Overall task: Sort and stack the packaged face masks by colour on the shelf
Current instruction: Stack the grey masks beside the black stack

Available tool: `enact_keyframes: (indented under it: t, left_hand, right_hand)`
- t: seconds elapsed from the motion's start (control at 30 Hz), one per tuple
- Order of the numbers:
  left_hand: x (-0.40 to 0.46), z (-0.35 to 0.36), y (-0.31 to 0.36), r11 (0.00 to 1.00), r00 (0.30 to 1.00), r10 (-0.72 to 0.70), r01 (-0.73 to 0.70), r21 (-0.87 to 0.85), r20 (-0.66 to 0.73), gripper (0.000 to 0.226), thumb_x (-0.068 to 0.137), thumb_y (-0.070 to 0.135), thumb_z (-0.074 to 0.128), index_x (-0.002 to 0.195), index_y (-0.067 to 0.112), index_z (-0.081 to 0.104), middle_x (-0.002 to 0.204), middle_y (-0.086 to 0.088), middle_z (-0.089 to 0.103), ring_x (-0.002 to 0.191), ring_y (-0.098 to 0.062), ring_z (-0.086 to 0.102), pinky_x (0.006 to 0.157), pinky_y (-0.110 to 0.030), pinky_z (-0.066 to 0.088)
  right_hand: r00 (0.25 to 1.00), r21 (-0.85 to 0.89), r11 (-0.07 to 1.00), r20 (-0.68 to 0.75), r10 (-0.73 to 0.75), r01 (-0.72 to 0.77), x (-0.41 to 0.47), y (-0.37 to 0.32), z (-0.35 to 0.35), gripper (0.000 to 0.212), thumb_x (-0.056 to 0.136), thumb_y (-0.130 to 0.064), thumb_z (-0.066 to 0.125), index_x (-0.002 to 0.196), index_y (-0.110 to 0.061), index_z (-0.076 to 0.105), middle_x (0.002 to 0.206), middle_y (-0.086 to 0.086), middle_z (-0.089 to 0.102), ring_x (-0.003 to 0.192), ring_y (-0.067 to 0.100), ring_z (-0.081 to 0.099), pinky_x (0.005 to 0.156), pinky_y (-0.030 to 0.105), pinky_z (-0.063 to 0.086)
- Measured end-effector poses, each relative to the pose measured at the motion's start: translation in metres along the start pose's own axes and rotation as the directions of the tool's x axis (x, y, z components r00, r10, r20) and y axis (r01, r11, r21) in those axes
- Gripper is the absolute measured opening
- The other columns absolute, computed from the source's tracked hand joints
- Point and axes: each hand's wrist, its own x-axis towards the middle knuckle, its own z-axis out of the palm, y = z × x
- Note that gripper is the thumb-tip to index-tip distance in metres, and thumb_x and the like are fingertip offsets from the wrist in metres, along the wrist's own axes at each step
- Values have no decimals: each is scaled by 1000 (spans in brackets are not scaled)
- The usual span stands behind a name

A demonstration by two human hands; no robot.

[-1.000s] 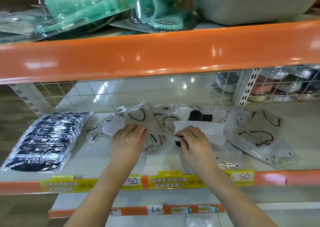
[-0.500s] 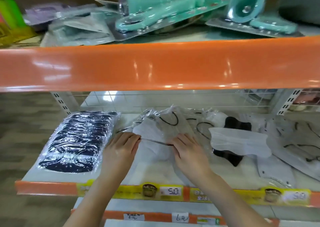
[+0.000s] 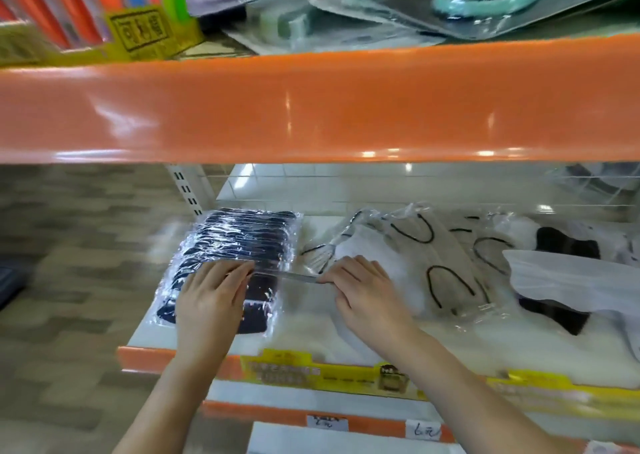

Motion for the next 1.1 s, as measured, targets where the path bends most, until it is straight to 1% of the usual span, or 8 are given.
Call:
enact_keyframes:
  t: [0.13,0.27,0.47,0.63,0.73,0.9,1.0,1.1]
  left_hand:
    - [-8,-12,-30,999,999,-36,36,17,-41,27,92,20,52,91,7,76,88,-7,72,83,-23,58,71,-34,42]
    - [-20,-19,-55,996,998,-67,68,53,-8,27,90,22,51,85,10,75,87,-4,71,78,-27,63,70,-36,43]
    - [-40,-30,-80,993,986,-114,110,38,121,16,73,10,53,81,11,67,85,2,67,80,-24,57,73,-34,37]
    - [-57,-34,-93,987,965,-137,153,-55,223,20,67,17,41,80,12,57,85,4,61,80,-23,53,72,-34,37]
    - [-67,-32,-97,986,942,-122,151,-71,312,19,64,19,42,79,14,53,91,5,59,85,-21,51,71,-32,35]
    - [-70,-28,-100,986,893,-138,167,-29,428,31,68,36,49,89,21,66,101,8,61,94,-17,51,73,-33,41]
    - [-66,-27,-101,981,860,-152,191,-31,487,40,67,51,53,90,24,68,100,9,62,94,-15,50,71,-36,47]
    - [-64,-25,-102,976,815,-167,215,-22,554,44,64,60,57,89,26,68,99,12,61,93,-10,50,66,-32,48]
  right_hand:
    - [999,16,999,-22,-46,46,14,-27,19,22,74,-4,59,91,-14,69,91,0,63,85,18,49,76,27,34]
    - [996,89,994,51,-71,67,20,-52,36,26,78,-6,53,94,-19,68,91,-4,61,88,16,50,78,27,35]
    - [974,152,987,212,-86,55,17,-79,61,24,84,-6,58,101,-23,64,97,-8,57,89,15,53,78,26,35]
    - [959,151,985,258,-115,78,9,-88,76,18,86,-14,57,98,-25,64,95,-10,57,87,12,54,77,26,39]
    - [959,130,988,259,-113,81,4,-86,83,15,88,-21,51,93,-26,65,91,-11,57,83,11,54,75,23,33]
    - [961,96,992,256,-106,84,0,-84,87,17,89,-24,47,89,-26,64,88,-12,56,81,9,52,74,22,29]
    - [961,91,993,261,-95,74,-1,-84,88,17,91,-25,47,90,-26,63,89,-12,56,81,9,52,75,22,30]
    - [958,104,994,277,-73,45,-1,-84,87,17,91,-26,46,90,-26,63,89,-12,56,82,9,52,75,22,32]
